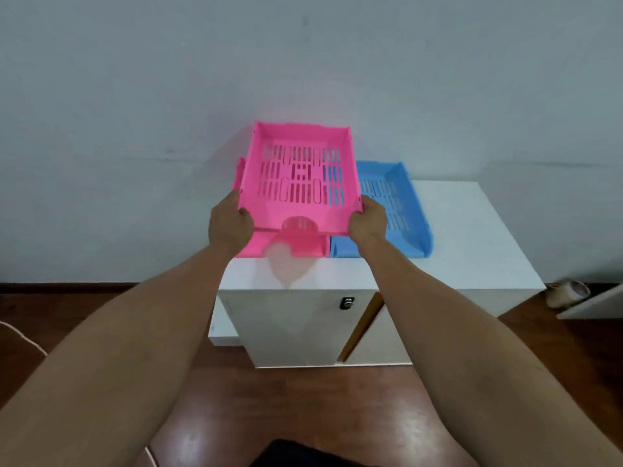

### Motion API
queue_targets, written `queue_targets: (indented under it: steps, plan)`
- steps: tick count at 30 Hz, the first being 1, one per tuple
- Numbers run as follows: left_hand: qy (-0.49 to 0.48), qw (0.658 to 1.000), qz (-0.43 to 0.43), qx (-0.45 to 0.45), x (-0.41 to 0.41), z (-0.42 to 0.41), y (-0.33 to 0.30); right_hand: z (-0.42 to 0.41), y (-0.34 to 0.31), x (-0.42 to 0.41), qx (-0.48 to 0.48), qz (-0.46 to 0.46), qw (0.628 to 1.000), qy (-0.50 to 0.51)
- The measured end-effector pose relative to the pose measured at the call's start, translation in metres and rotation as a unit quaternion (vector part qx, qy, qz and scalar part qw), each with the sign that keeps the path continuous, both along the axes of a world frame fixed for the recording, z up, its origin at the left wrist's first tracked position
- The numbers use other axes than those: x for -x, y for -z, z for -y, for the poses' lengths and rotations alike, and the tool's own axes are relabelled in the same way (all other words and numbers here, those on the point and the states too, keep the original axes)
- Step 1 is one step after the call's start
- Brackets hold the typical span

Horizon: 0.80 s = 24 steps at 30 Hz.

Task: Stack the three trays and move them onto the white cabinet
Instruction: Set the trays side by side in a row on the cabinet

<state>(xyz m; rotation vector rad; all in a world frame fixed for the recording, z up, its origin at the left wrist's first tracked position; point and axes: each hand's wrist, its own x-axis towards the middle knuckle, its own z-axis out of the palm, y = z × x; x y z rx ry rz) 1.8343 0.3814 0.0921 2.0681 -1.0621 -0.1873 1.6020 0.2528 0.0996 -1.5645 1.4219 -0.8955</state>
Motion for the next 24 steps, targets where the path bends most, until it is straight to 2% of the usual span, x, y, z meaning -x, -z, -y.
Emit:
queue_targets:
  steps: [9,24]
  plan:
    - [0.067,0.997,-0.02,0.028,0.113,0.074,-0.006,0.059,-0.013,0.123,0.029,0.015,0.998,0.058]
    - [0.071,0.992,-0.099,0.009,0.349,0.192,0.008,0.19,-0.003,0.357,-0.024,0.017,0.997,0.071]
